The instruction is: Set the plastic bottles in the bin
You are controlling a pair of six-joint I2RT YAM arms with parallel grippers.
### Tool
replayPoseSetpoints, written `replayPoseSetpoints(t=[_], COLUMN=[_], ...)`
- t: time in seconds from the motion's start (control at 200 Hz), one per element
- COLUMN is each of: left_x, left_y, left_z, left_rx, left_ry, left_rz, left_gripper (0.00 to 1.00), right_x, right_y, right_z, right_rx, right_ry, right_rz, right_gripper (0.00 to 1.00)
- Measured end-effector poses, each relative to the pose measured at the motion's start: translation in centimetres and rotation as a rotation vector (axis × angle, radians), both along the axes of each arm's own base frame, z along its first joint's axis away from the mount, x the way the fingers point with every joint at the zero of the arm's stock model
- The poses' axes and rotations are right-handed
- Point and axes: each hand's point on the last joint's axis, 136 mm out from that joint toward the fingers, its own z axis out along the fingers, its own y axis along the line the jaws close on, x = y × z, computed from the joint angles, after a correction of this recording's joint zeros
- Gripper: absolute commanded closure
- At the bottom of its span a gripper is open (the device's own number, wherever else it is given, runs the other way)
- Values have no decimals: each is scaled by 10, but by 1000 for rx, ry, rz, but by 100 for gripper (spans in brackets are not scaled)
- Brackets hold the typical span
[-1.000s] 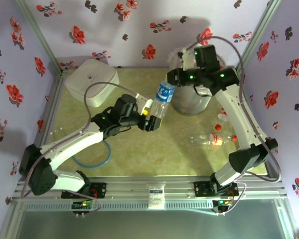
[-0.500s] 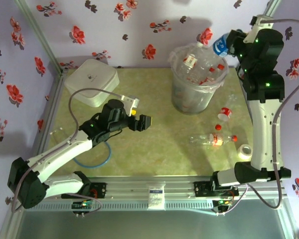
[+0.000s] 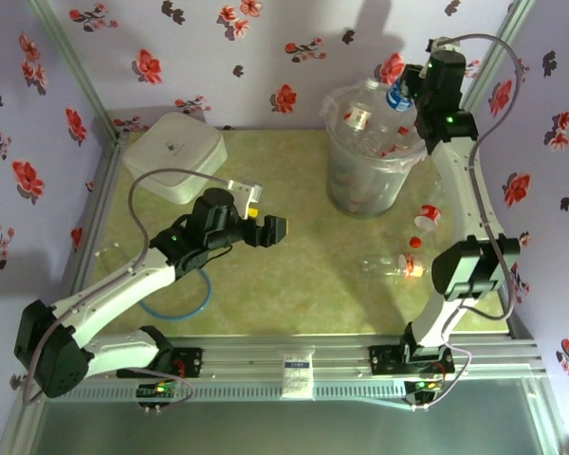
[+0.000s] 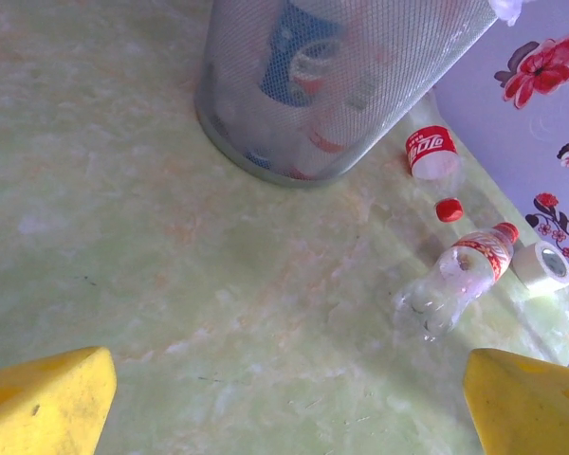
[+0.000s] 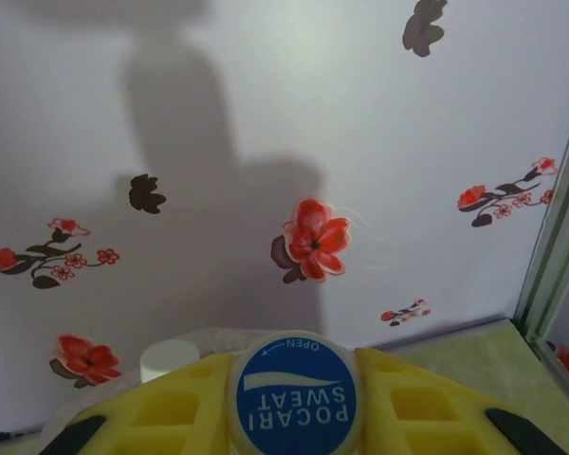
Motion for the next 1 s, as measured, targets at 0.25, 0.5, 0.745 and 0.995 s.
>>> replayPoseSetpoints(t=[0.25,0.5,0.745,0.995], left_x=[3,5,4,3], left_y=[3,5,7,7], left_z=[0,-1,-8,-6], left_rx=[0,1,0,-4], left_ry=[0,2,24,21], left_rz=[10,21,32,32], left_gripper=[6,6,6,6], right_x=[13,-5,-47,-87], right_y=[9,29,62,104], right_z=[-12,-22,-56,-109], right_rx=[7,66,99,88], right_ry=[100,186,393,658], right_rz=[43,160,260,380], right_gripper=[87,88,88,89])
